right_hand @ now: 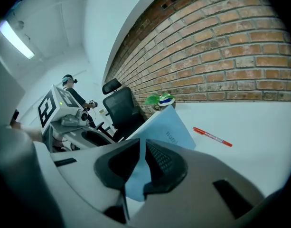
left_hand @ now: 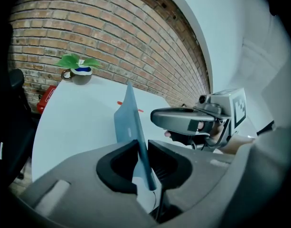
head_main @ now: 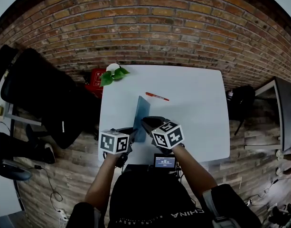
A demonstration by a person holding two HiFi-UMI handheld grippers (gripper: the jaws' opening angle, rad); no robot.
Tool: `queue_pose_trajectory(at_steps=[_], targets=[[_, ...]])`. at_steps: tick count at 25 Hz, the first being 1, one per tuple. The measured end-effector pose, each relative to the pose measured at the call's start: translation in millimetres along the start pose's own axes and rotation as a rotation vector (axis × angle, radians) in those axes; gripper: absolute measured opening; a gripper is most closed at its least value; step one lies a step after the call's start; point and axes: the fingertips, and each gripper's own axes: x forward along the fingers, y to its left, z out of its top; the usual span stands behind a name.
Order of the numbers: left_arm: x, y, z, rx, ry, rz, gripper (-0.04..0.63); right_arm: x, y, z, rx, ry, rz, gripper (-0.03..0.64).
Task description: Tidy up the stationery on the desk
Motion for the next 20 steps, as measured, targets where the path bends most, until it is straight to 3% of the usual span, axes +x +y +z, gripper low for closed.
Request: queue_pose_trajectory(at_steps=[8,12,20], targets=[[-4.5,5.3,0.4,-0.146,-0.06,-0.121,0.052,-9.1,-19.2,-28.7,0.049,0.04,-0.062,0.048],[-4.4,1.5,3.9,-0.188,-0.088,-0.167,0.052,-15.9,-29.5,-39.8,0.073,0.045,-0.096,0.048],[9.5,-24.9,23.5,-0.279,-0.166,-0.338,0.054,-37.0,-53.8,-42.1,0.111,0.015,-0.178,0.048]])
